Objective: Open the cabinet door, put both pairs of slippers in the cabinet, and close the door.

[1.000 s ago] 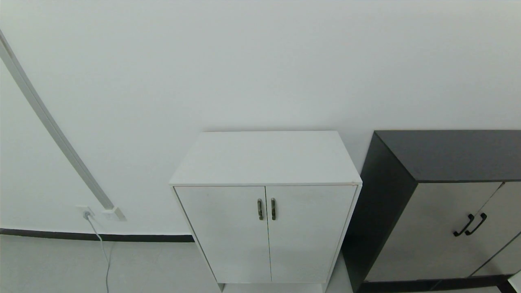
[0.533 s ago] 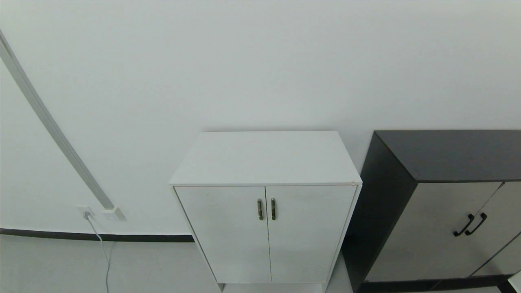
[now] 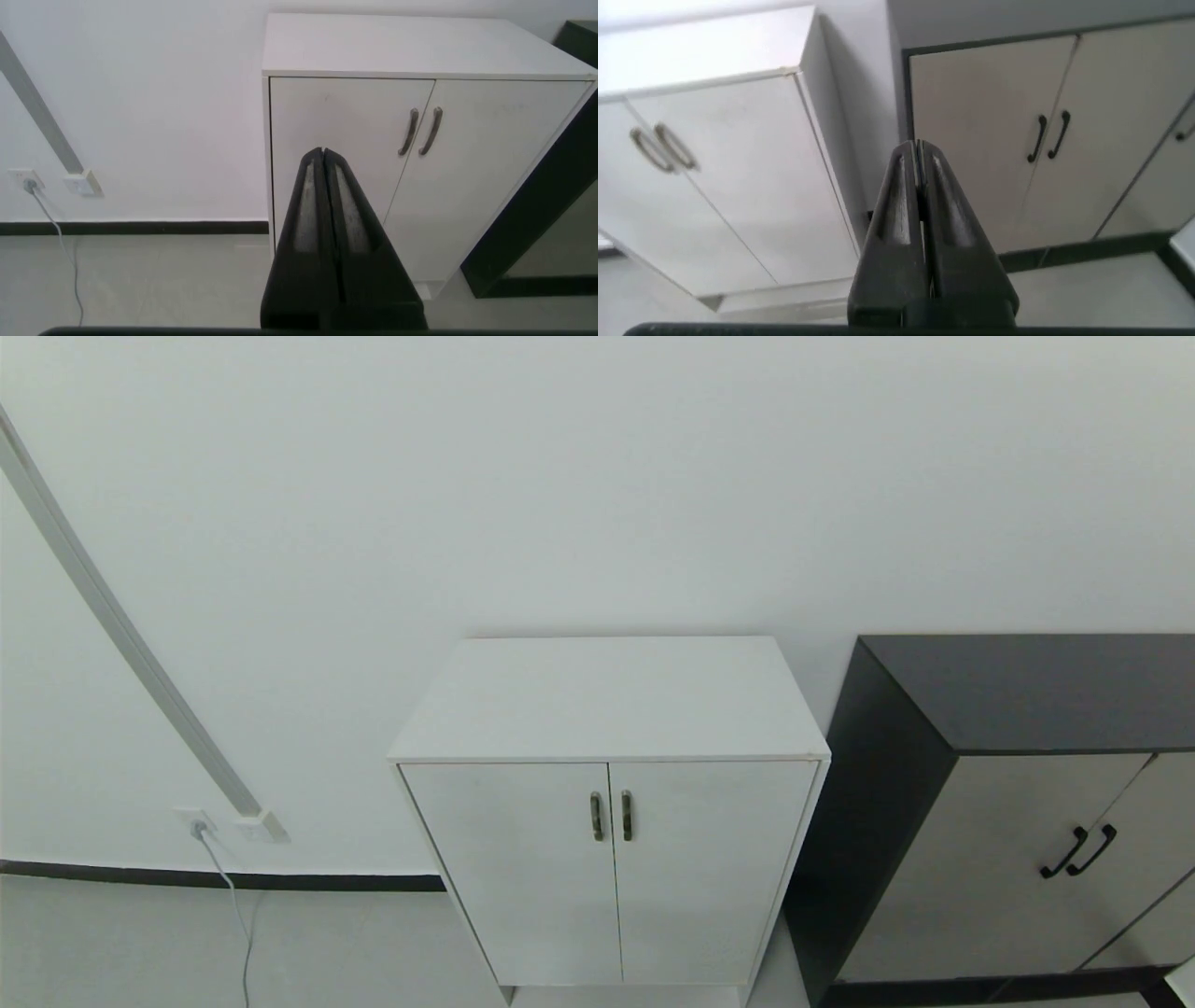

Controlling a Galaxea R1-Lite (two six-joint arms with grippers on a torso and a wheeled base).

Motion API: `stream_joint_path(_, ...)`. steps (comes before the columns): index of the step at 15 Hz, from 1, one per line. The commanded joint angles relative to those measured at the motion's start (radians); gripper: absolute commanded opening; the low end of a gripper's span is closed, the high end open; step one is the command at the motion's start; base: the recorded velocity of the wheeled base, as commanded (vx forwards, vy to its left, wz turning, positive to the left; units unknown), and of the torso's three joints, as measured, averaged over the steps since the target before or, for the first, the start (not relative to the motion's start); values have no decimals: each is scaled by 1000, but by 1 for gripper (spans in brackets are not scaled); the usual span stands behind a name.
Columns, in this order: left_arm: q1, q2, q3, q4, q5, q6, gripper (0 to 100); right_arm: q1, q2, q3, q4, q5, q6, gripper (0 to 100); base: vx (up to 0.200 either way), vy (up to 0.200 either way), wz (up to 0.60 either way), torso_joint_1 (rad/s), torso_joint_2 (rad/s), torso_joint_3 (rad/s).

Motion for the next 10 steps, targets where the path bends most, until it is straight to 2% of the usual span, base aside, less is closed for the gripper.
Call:
stream_joint_path(1, 0, 0, 0, 0, 0, 1, 0, 0, -2, 1, -2, -3, 4, 0, 0, 0, 0, 0, 0, 0)
stream_joint_path(10, 0, 0, 0, 0, -4, 9, 0, 0, -2, 1, 0, -2, -4, 0, 0, 0, 0, 0, 0, 0)
